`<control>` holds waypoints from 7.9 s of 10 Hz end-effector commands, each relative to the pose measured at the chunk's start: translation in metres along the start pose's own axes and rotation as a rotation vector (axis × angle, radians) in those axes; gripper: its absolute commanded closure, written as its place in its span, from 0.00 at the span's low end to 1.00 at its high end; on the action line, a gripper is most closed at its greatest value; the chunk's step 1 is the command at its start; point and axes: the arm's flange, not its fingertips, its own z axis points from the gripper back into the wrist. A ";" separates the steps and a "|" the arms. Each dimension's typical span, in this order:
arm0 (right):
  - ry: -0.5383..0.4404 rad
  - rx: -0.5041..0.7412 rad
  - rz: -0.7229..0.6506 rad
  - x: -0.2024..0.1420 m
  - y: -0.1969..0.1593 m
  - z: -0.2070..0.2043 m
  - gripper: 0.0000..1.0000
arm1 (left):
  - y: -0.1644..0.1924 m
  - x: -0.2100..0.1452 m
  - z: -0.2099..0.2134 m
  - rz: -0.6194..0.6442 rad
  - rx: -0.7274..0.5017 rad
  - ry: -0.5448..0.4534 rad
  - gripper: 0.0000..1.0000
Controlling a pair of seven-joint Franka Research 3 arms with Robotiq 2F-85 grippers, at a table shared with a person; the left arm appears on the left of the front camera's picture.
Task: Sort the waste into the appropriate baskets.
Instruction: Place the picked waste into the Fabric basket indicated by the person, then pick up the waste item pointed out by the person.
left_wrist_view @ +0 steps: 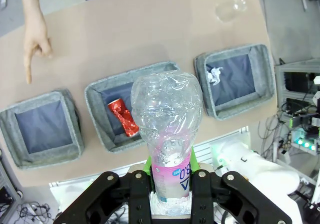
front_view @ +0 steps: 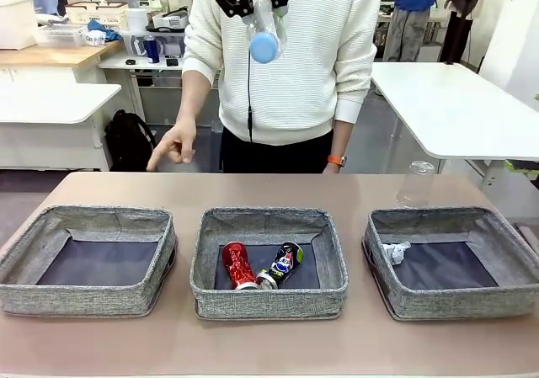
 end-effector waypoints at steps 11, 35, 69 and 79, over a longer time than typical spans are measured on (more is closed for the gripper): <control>0.002 0.016 0.018 0.001 0.002 -0.001 0.00 | 0.091 -0.056 -0.024 -0.069 0.067 -0.042 0.77; 0.002 0.016 0.018 0.001 0.002 -0.001 0.00 | 0.368 -0.143 -0.138 0.365 -0.161 -0.066 0.00; 0.002 0.016 0.018 0.001 0.002 -0.001 0.00 | 0.467 -0.173 -0.124 0.261 -1.067 -0.188 0.00; -0.236 -0.626 1.028 0.059 0.044 -0.023 0.00 | 0.467 -0.173 -0.124 0.261 -1.067 -0.188 0.00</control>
